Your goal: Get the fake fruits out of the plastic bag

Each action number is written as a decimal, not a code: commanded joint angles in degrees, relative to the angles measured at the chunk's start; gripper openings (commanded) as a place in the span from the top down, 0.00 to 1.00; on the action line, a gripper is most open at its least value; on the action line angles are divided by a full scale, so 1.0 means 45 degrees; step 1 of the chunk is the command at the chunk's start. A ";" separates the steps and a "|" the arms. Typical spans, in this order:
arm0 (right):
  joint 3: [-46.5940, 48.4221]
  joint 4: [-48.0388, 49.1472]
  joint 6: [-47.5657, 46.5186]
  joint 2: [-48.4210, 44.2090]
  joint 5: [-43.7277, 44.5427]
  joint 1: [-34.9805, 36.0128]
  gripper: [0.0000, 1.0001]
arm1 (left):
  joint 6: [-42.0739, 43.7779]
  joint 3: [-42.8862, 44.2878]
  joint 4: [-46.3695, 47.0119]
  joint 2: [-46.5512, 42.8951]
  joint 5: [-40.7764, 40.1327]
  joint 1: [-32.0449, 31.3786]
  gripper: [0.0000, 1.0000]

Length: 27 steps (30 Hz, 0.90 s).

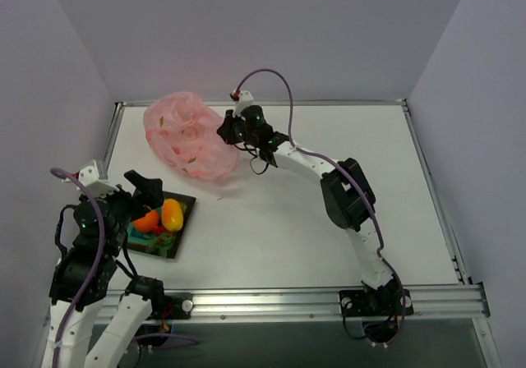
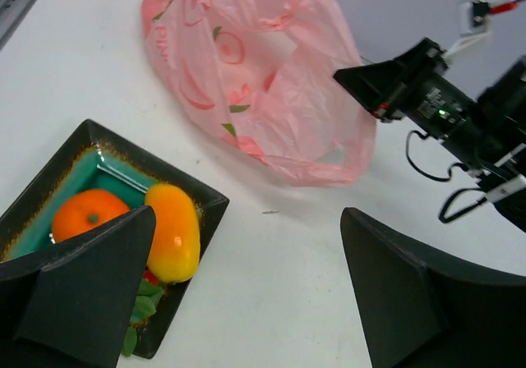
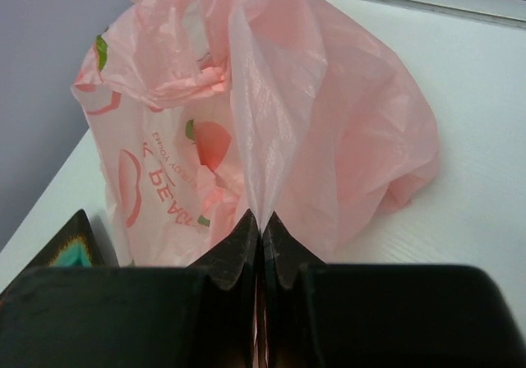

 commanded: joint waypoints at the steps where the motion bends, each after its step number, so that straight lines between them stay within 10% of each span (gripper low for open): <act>1: 0.1839 -0.1251 -0.0119 0.1153 -0.0143 0.0356 0.98 | 0.1615 0.0480 0.1392 0.0669 0.1051 -0.0045 0.06; 3: 0.2542 -0.1428 0.0056 0.1371 0.0168 0.0396 0.93 | 0.2084 0.0519 0.1803 0.0941 0.1306 -0.0045 0.06; 9: 0.1613 -0.1507 0.0195 -0.0206 0.2317 0.0318 0.00 | 0.3354 0.1163 0.1901 0.1295 0.1460 -0.0045 0.06; 27: -0.9619 0.0020 0.0017 -1.3950 0.5423 0.0708 0.00 | 0.1869 0.1847 0.6044 0.1998 0.4548 -0.0065 0.06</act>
